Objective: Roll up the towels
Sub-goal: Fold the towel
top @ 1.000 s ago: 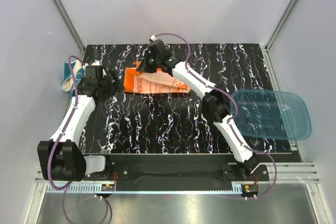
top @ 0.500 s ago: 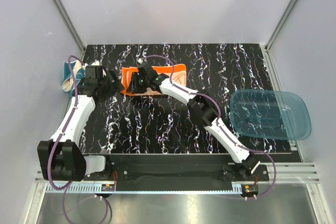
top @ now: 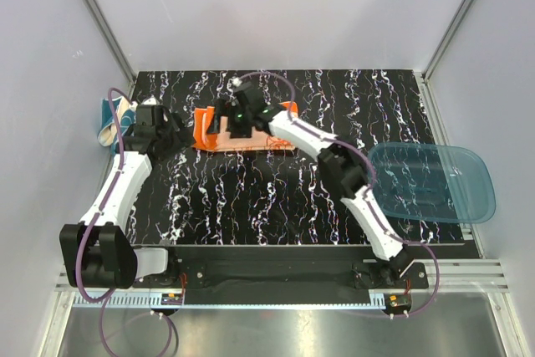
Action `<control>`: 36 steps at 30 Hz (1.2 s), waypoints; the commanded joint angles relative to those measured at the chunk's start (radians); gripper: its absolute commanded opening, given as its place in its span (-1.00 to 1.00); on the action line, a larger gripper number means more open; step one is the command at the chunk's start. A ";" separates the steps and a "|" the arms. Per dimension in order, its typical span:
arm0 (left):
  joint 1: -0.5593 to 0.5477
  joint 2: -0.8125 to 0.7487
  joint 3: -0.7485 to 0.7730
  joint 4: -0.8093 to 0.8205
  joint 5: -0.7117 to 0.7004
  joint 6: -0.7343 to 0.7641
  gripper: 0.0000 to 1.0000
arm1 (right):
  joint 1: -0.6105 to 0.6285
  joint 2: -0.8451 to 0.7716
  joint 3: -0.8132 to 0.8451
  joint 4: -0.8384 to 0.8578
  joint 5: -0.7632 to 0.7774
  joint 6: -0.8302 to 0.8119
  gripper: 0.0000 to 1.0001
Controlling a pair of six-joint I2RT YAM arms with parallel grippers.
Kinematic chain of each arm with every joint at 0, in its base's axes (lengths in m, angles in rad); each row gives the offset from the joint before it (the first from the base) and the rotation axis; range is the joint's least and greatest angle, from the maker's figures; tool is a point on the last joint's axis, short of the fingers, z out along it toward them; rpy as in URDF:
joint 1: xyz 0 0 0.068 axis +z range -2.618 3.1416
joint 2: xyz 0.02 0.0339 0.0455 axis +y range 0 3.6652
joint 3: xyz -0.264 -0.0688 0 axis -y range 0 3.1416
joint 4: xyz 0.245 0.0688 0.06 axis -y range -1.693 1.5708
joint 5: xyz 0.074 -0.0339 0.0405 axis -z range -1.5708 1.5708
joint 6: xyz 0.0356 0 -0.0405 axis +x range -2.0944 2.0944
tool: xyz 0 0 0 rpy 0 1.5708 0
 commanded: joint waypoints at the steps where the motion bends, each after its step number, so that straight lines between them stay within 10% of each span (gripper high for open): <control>1: 0.003 0.001 -0.007 0.032 -0.041 0.021 0.74 | -0.090 -0.293 -0.169 -0.019 0.091 -0.061 1.00; 13: -0.063 0.019 -0.006 0.039 -0.046 0.042 0.72 | -0.363 -0.508 -0.631 -0.166 0.214 -0.077 0.54; 36: -0.116 0.018 0.002 0.029 -0.089 0.071 0.72 | -0.199 -0.591 -1.026 -0.039 0.130 0.109 -0.77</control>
